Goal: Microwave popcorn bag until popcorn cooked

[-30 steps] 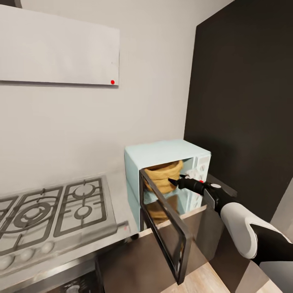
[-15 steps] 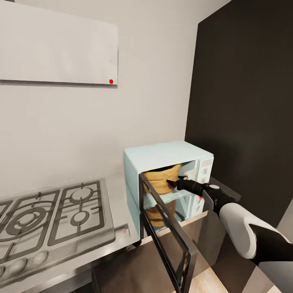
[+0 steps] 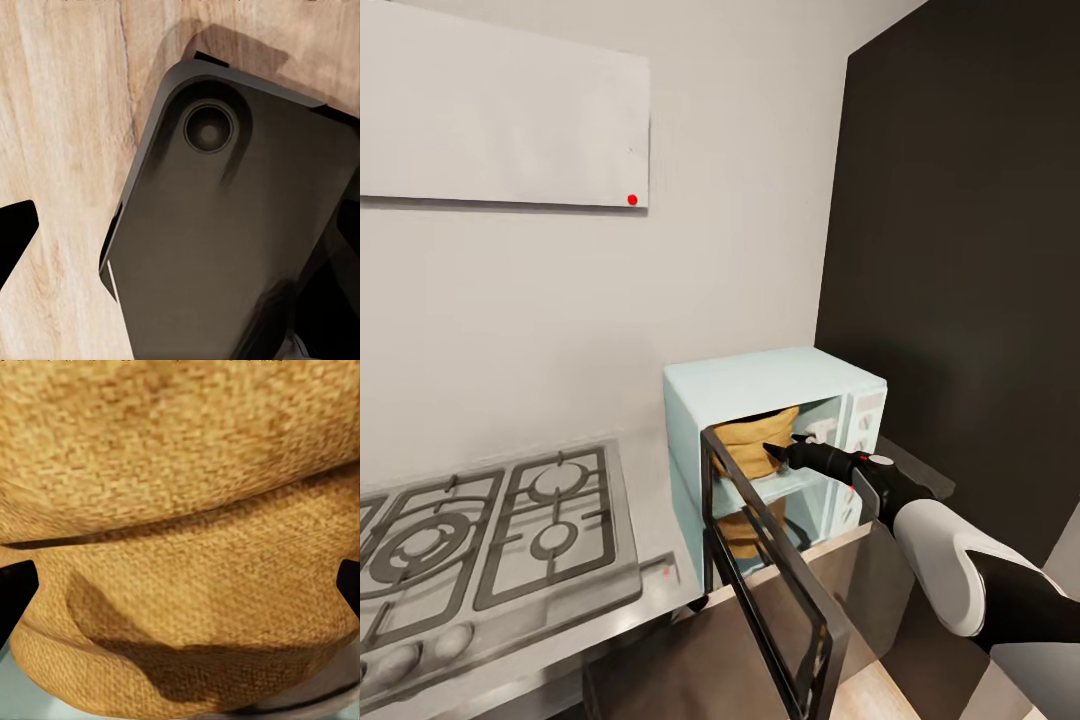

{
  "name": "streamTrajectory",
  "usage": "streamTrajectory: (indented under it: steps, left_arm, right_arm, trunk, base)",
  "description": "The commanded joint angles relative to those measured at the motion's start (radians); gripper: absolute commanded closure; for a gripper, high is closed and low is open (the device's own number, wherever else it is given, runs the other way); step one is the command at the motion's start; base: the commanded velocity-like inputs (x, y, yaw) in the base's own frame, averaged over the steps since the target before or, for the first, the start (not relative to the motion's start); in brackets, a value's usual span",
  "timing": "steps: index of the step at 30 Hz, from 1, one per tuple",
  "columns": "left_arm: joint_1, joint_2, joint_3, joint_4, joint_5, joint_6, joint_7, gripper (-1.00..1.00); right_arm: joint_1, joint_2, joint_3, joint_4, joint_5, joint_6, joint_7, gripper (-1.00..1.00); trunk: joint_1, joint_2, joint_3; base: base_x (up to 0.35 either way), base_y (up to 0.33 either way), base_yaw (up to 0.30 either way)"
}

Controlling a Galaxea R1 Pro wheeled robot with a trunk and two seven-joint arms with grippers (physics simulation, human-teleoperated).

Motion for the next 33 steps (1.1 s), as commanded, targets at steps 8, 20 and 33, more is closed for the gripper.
streamTrajectory:
  steps: [8,20,33]
  left_arm:
    - [0.0,-0.001,0.007,-0.001,-0.001,-0.002,0.001,-1.0]
    - [0.0,-0.002,0.006,-0.001,-0.002,-0.003,0.002,-1.0]
    - [0.0,-0.002,0.006,-0.001,-0.002,-0.003,0.003,-1.0]
  right_arm:
    - [-0.001,0.0,-0.008,0.001,0.012,-0.005,0.004,-1.0]
    - [-0.001,-0.004,-0.008,-0.002,0.017,-0.005,0.004,-1.0]
    - [-0.001,-0.021,-0.006,-0.022,0.028,-0.008,-0.003,-1.0]
  trunk:
    - [0.0,-0.001,-0.001]
    - [0.0,-0.001,-0.001]
    - [0.0,-0.001,-0.001]
  base:
    - [0.004,0.0,0.0]
    - [-0.185,0.0,0.0]
    - [-0.319,0.0,0.0]
